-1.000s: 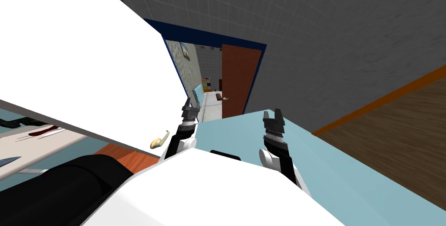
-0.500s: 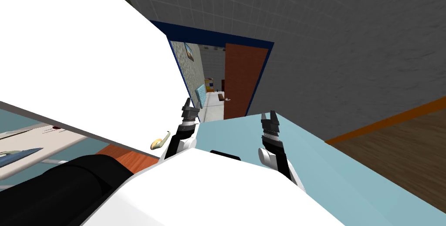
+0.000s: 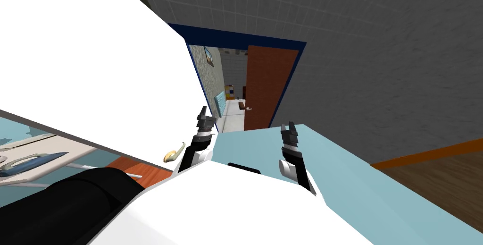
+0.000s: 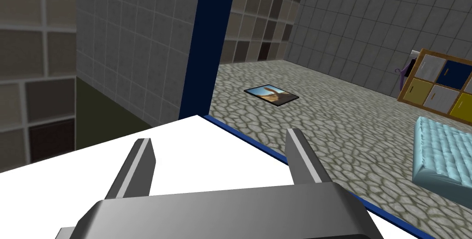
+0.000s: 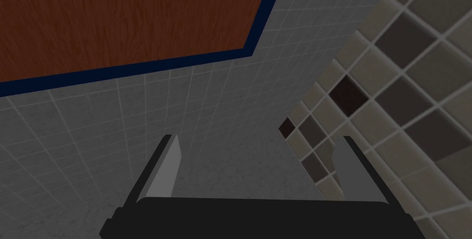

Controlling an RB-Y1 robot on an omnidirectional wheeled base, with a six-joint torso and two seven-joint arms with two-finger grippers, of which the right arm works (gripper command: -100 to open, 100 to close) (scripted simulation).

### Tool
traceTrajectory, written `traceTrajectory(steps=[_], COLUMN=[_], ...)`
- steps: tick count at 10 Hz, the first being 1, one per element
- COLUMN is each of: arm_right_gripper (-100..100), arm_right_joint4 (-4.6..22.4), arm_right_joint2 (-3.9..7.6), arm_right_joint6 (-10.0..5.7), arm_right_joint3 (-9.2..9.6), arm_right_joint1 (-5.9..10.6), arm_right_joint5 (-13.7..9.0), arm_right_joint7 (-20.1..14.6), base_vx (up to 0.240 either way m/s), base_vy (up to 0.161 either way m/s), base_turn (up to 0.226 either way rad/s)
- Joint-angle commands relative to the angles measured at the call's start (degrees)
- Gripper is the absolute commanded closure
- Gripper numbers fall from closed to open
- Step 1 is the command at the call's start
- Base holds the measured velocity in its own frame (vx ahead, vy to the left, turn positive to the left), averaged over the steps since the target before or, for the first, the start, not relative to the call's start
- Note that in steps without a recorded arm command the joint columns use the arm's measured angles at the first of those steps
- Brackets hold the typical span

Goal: Pull the door open

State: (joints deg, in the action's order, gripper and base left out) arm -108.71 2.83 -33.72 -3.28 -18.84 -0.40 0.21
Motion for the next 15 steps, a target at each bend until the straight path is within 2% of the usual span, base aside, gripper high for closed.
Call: traceTrajectory(steps=[1, 5, 6, 8, 9, 11, 12, 15], arm_right_gripper=[-100, -100, -100, -100, -100, -100, -100, -100], arm_right_joint4=[2.64, 9.97, 10.69, 14.36, 14.96, 18.47, 19.23, 25.58], arm_right_joint2=[0.22, 1.25, 1.25, 1.72, 1.72, 2.19, 2.19, 2.81], arm_right_joint6=[-0.43, -1.91, -1.91, -2.7, -2.7, -3.49, -3.49, -4.7], arm_right_joint3=[-0.2, -1.36, -1.36, -1.98, -1.98, -2.59, -2.59, -3.54], arm_right_joint1=[0.9, 3.98, 3.98, 5.61, 5.61, 7.25, 7.25, 9.77], arm_right_joint5=[-0.05, -0.5, -0.5, -0.74, -0.74, -0.97, -0.97, -1.34], arm_right_joint7=[0.0, -0.33, -0.33, -0.5, -0.5, -0.67, -0.67, -0.94], base_vx=[0.104, 0.099, 0.071, 0.072, 0.063, 0.069, 0.058, 0.08], base_vy=[0.007, -0.005, -0.004, 0.01, -0.007, 0.006, -0.01, -0.018], base_turn=[0.115, 0.148, 0.035, 0.116, 0.07, 0.136, 0.047, 0.146])
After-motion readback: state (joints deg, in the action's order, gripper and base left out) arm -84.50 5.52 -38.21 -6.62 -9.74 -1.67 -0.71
